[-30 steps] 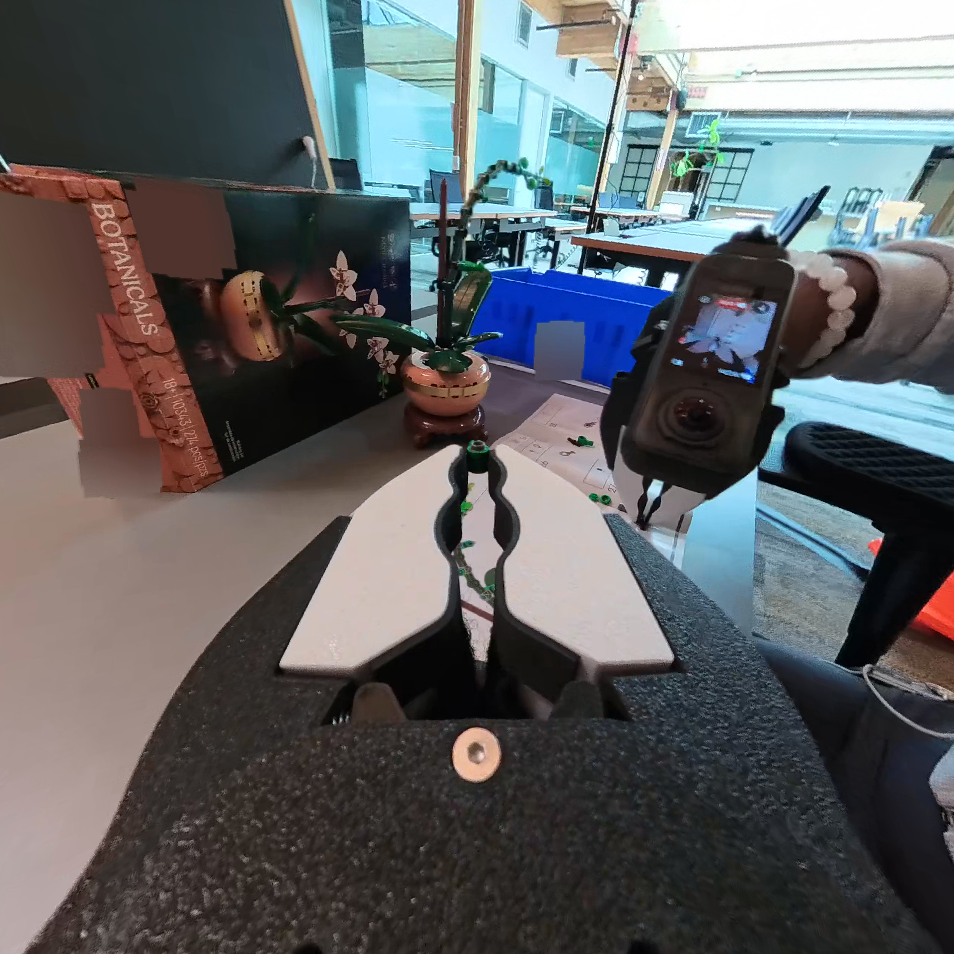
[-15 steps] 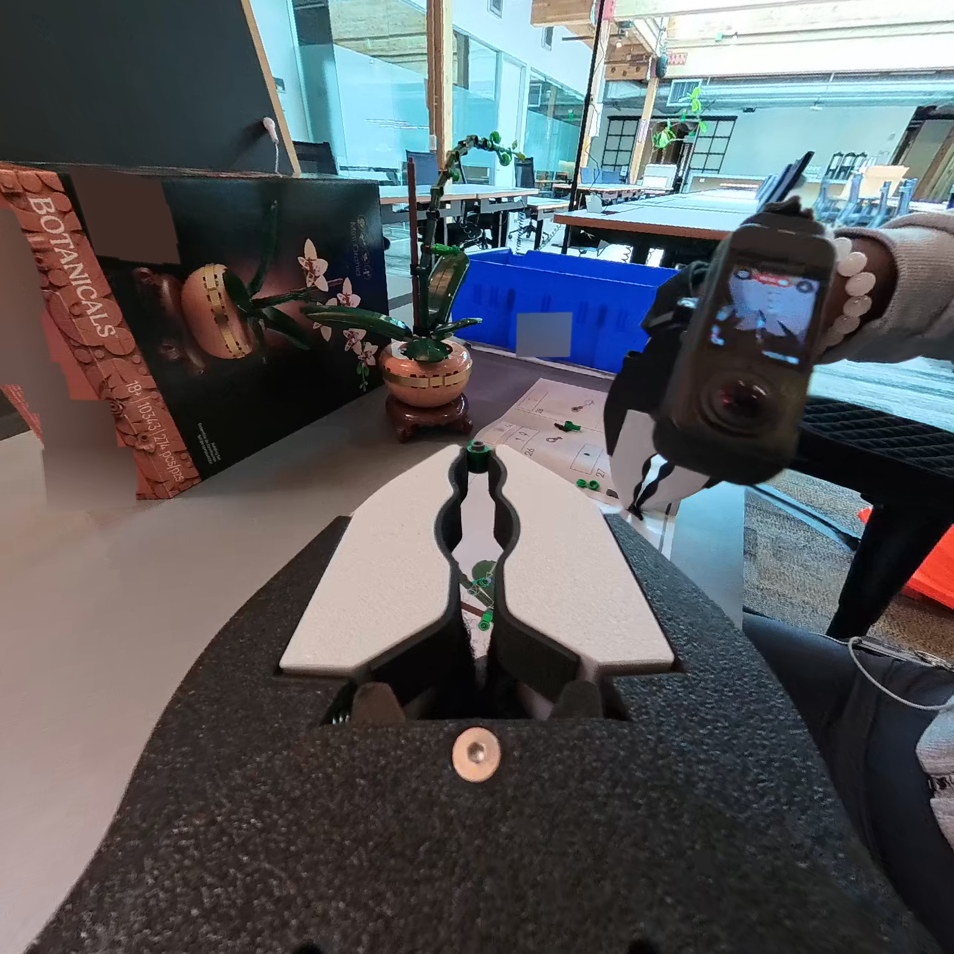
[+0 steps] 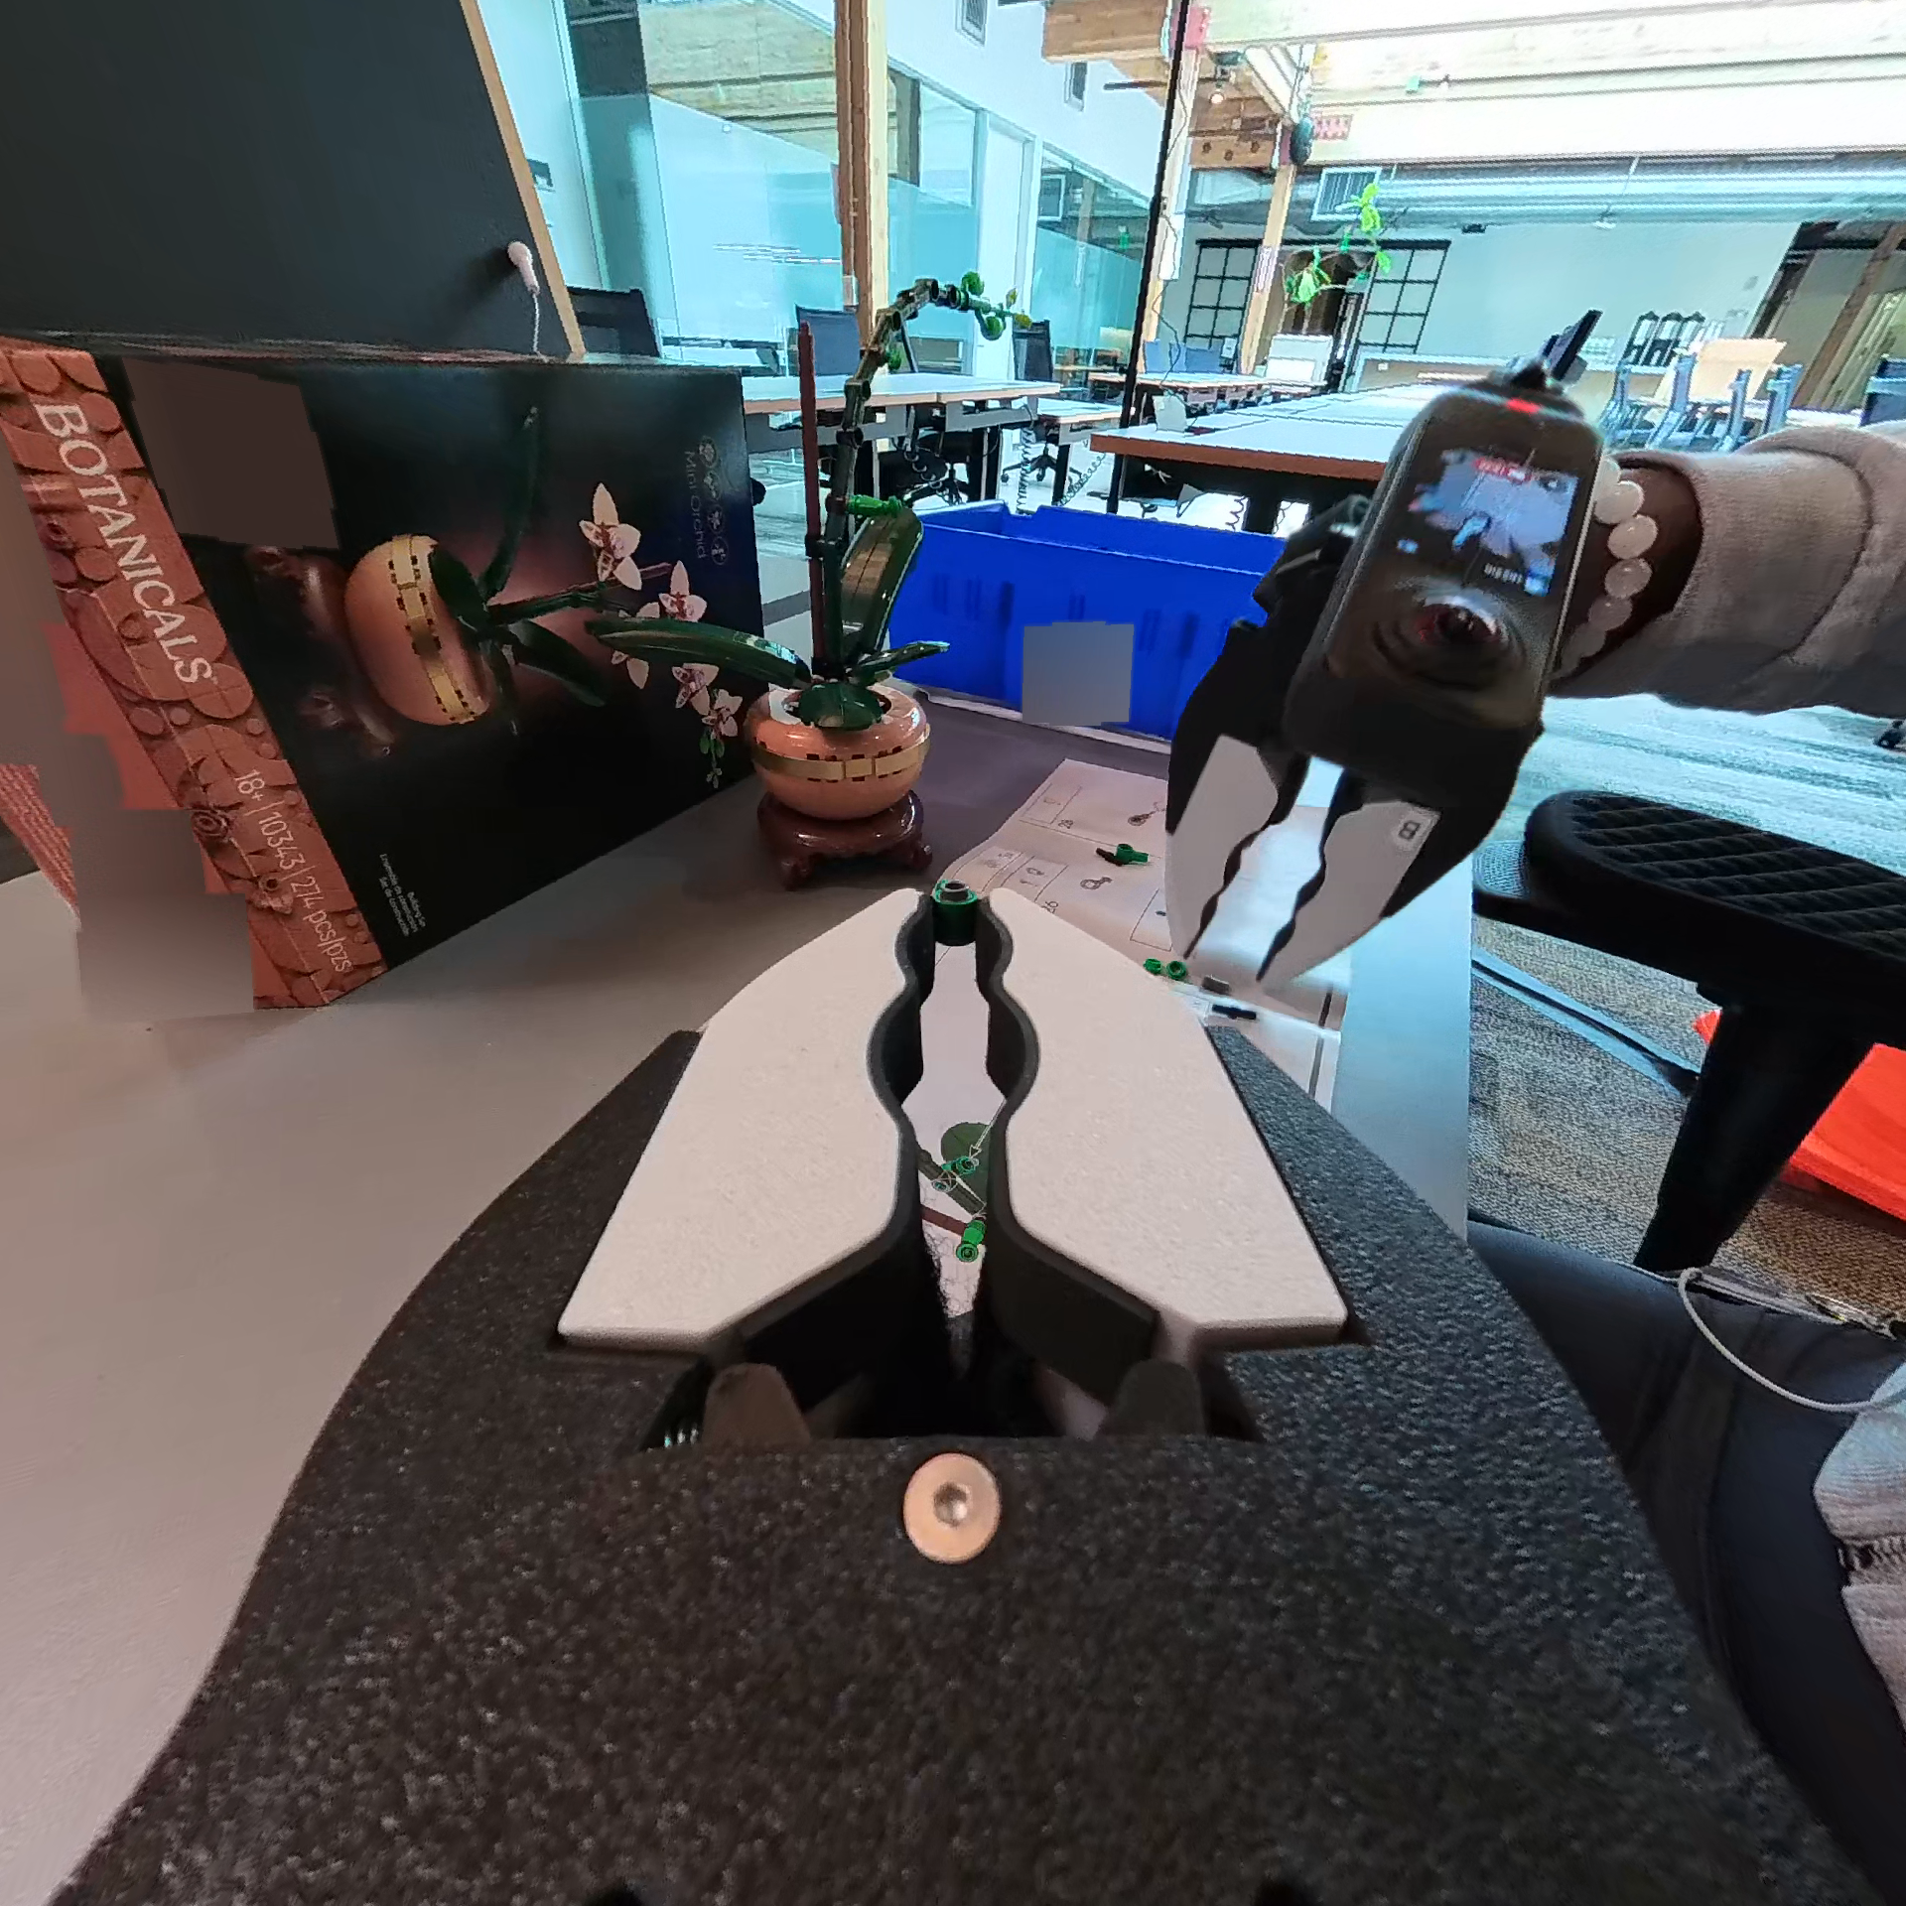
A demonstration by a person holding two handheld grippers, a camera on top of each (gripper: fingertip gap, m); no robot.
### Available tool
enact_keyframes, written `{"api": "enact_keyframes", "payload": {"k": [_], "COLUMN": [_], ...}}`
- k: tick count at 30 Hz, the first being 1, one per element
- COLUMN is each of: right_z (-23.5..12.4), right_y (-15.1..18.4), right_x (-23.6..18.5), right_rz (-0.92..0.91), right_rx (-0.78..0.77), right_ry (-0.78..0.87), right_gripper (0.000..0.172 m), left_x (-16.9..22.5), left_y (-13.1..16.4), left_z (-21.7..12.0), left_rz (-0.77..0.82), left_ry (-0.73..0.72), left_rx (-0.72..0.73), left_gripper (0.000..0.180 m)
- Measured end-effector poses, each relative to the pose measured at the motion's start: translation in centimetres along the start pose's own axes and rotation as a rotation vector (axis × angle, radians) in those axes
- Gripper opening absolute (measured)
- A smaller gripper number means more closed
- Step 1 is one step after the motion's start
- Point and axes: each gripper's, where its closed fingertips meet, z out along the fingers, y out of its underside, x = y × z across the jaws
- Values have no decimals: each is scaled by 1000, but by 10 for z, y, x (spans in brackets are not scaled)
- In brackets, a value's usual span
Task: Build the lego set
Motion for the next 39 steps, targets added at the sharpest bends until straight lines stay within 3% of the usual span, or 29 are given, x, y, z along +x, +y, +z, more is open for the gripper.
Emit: {"api": "enact_keyframes", "payload": {"k": [5,10,15,20,27,39], "right_z": [-18,-26,-17,-4,7,3], "right_y": [-25,-19,-7,-5,-4,-7], "right_x": [-2,-10,-10,-4,-3,-4], "right_rz": [41,606,894,920,993,907], "right_rx": [289,428,576,600,605,568], "right_ry": [-37,-195,2,167,110,103], "right_gripper": [16,15,11,3,10,7], "left_x": [1,2,3,9,11,11], "left_y": [0,-1,2,5,11,15], "left_z": [1,1,1,2,6,8], "left_rz": [-4,-9,-4,-21,-67,-78], "left_ry": [4,6,8,41,70,73], "left_rx": [3,10,-7,-9,-24,-35], "left_gripper": [6,6,6,6,6,6]}}
